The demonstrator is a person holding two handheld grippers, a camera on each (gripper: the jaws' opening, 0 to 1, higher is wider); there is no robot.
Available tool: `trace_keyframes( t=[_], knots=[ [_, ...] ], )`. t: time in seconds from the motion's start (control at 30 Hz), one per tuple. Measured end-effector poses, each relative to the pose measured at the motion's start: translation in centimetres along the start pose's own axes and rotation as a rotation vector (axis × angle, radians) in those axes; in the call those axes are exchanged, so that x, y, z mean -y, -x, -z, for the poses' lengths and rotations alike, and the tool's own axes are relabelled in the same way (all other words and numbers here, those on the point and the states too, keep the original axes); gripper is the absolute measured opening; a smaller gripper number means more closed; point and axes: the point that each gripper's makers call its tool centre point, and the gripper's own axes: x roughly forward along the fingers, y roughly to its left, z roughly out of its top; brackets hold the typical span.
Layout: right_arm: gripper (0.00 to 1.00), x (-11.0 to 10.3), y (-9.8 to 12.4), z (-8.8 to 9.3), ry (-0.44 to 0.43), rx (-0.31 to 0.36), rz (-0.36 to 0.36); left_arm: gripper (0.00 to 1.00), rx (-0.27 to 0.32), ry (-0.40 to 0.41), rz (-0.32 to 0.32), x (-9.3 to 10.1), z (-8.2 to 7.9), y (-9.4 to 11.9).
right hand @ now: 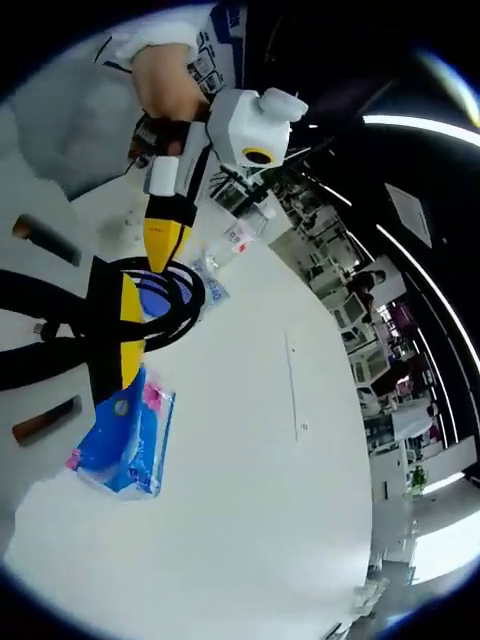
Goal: Arrange the tabletop items into an orderly group along one side of the table until the central work area is clear of visible clutter.
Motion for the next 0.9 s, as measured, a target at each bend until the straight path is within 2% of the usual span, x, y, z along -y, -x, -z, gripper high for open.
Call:
trace_keyframes(
  t=[0.43,0.9],
  knots=[
    [0.0,1.2,1.9,4.7,-0.059,-0.059,0.006,0.01,-0.085,-0.018,0.016,2.6,3.9,-1.7],
    [0.0,2.7,2.2,7.7,-0.087,-0.102,0.027,0.01,-0.139,-0.015,0.022,3.6,6.5,-3.7]
  ],
)
